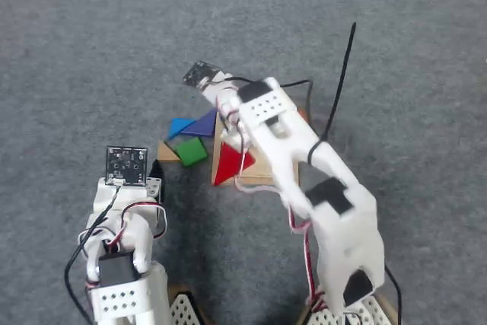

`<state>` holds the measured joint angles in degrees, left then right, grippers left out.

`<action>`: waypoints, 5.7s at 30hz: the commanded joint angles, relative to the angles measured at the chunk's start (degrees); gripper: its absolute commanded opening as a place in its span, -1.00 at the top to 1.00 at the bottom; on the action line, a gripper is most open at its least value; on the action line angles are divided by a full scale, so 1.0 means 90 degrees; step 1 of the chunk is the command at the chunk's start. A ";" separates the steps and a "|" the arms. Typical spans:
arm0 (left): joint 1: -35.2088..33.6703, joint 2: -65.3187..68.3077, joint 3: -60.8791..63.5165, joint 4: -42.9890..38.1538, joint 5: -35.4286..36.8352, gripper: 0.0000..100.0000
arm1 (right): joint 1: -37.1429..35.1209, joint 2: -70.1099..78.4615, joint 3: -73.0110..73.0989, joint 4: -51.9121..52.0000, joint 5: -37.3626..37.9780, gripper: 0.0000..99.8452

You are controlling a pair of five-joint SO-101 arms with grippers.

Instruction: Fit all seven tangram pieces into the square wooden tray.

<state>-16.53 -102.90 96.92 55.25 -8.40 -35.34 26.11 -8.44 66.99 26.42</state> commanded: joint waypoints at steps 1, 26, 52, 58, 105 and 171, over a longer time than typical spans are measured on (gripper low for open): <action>0.0000 0.0029 -0.0044 0.0010 -0.0039 0.67 | -0.0347 -0.1578 0.0957 -0.0366 -0.0107 0.55; 0.0000 0.0029 -0.0044 0.0010 -0.0039 0.67 | -0.1001 -0.2134 0.3448 -0.1871 -0.0498 0.55; 0.0000 0.0029 -0.0044 0.0010 -0.0039 0.67 | 0.0200 -0.1753 0.2999 -0.0943 -0.0459 0.55; 0.0000 0.0029 -0.0044 0.0010 -0.0039 0.67 | 0.0640 -0.1724 0.3341 -0.0933 -0.0205 0.55; 0.0000 0.0029 -0.0044 0.0010 -0.0039 0.67 | 0.0679 -0.1177 0.2071 -0.0542 0.0127 0.55; 0.0000 0.0029 -0.0044 0.0010 -0.0039 0.67 | 0.3648 -0.0327 0.1084 -0.0620 -0.0684 0.65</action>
<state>-16.53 -102.90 96.92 55.25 -8.40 -0.53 23.38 5.80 59.60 15.87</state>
